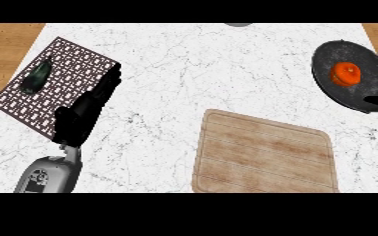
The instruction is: Pick the squash from the cutting board and place it in the pan
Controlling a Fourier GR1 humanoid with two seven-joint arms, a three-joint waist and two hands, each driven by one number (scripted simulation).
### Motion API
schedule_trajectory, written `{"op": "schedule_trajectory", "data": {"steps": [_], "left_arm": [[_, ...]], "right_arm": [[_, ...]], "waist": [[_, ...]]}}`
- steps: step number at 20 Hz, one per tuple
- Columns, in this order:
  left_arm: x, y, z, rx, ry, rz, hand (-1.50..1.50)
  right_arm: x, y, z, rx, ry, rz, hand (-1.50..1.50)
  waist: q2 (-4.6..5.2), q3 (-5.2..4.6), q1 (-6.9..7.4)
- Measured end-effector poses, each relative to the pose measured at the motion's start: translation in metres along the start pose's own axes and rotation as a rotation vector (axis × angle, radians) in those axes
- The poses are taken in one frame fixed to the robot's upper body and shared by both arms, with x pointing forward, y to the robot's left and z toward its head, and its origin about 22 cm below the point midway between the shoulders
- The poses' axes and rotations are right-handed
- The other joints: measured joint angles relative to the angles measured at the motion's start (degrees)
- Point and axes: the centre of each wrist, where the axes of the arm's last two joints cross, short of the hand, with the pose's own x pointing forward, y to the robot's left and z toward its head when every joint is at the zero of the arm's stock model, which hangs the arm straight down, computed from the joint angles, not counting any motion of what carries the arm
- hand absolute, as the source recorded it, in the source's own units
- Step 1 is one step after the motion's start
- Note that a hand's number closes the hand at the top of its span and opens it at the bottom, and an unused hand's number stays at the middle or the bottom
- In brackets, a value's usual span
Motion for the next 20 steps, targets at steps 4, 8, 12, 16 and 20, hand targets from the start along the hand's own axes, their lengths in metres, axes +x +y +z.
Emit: {"op": "schedule_trajectory", "data": {"steps": [4,8,12,16,20], "left_arm": [[-0.002,0.002,0.001,0.002,0.012,0.006,0.00],[0.000,0.002,0.000,0.011,0.014,0.015,0.00],[-0.002,0.004,0.002,0.012,0.020,0.017,0.00],[-0.005,0.006,0.002,0.025,0.023,0.017,0.00],[-0.005,0.003,0.003,0.023,0.025,0.018,0.00]], "right_arm": [[-0.007,-0.018,0.017,-0.007,-0.045,-0.027,-1.50],[-0.018,-0.026,0.035,-0.015,-0.043,-0.021,-1.50],[-0.027,-0.033,0.052,-0.023,-0.027,-0.027,-1.50],[-0.034,-0.041,0.069,-0.021,-0.018,-0.012,-1.50],[-0.041,-0.043,0.082,-0.023,-0.015,-0.004,-1.50]], "waist": [[-0.14,0.01,-0.56],[-0.37,-0.01,-0.97],[-0.59,-0.03,-1.24],[-0.76,-0.03,-1.79],[-0.95,-0.03,-1.90]]}}
